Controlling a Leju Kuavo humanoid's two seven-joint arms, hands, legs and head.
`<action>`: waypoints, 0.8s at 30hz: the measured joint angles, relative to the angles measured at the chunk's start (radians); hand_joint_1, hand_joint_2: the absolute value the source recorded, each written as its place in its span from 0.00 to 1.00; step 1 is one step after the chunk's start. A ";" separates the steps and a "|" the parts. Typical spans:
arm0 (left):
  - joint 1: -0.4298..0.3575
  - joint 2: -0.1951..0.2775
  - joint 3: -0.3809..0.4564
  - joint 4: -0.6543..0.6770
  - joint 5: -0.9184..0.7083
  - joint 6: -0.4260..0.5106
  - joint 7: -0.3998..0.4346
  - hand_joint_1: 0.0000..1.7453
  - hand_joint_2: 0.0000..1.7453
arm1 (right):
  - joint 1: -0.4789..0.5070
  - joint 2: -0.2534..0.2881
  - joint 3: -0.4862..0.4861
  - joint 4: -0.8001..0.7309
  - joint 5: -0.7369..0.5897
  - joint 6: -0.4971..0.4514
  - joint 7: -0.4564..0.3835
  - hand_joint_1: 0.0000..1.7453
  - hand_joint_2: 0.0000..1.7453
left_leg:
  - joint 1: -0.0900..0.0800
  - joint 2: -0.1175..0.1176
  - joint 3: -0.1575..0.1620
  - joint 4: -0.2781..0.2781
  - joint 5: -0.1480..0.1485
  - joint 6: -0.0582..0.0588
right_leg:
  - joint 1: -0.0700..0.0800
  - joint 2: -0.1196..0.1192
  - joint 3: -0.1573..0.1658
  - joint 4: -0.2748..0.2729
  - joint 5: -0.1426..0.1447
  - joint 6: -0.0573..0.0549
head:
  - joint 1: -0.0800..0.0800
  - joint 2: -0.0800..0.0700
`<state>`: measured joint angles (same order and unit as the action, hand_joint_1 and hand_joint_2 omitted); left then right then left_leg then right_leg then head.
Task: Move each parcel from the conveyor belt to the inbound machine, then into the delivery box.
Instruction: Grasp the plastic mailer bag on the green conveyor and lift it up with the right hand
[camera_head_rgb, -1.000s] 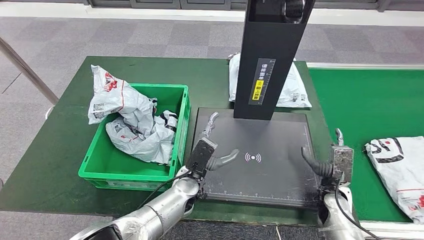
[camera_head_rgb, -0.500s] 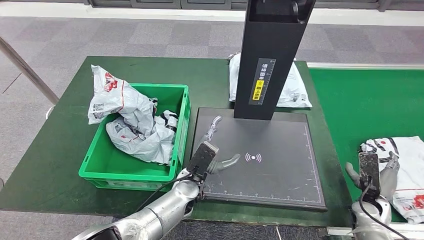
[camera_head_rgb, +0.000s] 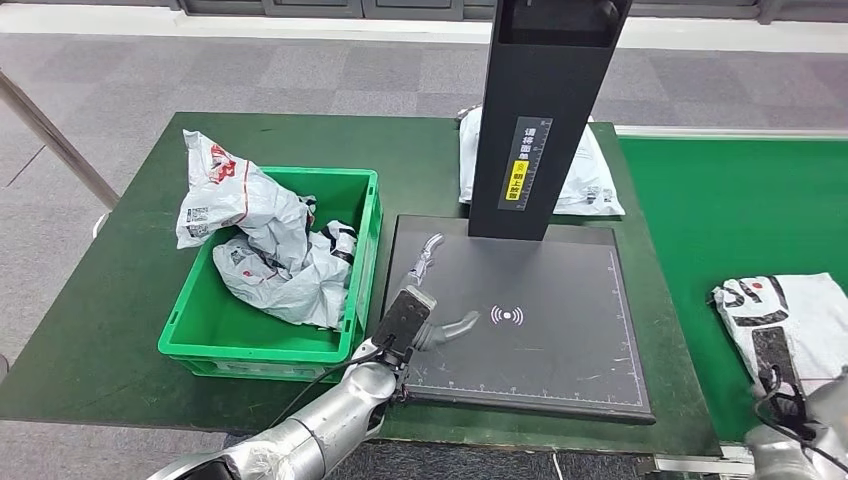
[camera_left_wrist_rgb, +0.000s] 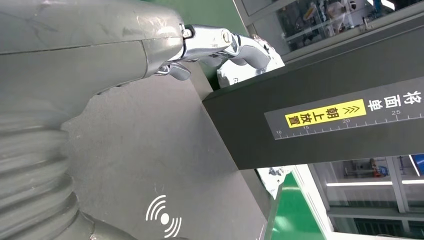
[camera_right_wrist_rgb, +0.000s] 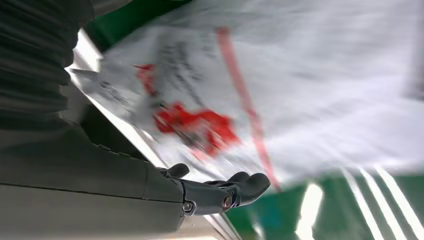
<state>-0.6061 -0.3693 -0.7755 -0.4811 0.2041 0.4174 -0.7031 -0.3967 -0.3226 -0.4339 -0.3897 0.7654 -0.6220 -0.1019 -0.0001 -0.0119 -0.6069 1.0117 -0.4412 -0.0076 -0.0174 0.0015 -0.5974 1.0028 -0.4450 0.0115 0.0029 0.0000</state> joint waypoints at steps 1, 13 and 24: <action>0.000 0.000 0.001 0.000 -0.001 -0.003 0.000 0.00 1.00 | -0.001 -0.005 -0.005 0.015 0.016 0.035 0.038 0.00 1.00 | 0.000 0.000 0.000 0.000 0.000 0.000 | 0.000 0.000 0.000 0.000 0.000 0.000 | 0.000 0.000; 0.000 0.000 0.017 0.000 0.005 -0.031 0.000 0.00 1.00 | -0.034 -0.046 -0.011 0.063 0.045 0.360 0.158 1.00 1.00 | 0.003 0.002 0.008 0.001 -0.002 0.004 | 0.003 0.001 0.013 -0.006 0.000 0.004 | 0.000 0.000; 0.003 0.000 0.111 -0.007 -0.098 -0.011 0.000 0.00 1.00 | -0.056 -0.018 -0.014 0.058 -0.067 0.288 -0.204 1.00 1.00 | 0.003 0.003 0.007 0.001 -0.002 0.004 | 0.003 0.003 0.011 -0.005 0.001 0.005 | 0.000 0.000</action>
<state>-0.6034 -0.3693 -0.6644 -0.4877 0.1059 0.4063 -0.7031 -0.4526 -0.3410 -0.4477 -0.3322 0.6989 -0.3341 -0.3058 0.0030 -0.0089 -0.5999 1.0127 -0.4428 -0.0036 -0.0141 0.0042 -0.5865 0.9981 -0.4435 0.0161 0.0028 0.0000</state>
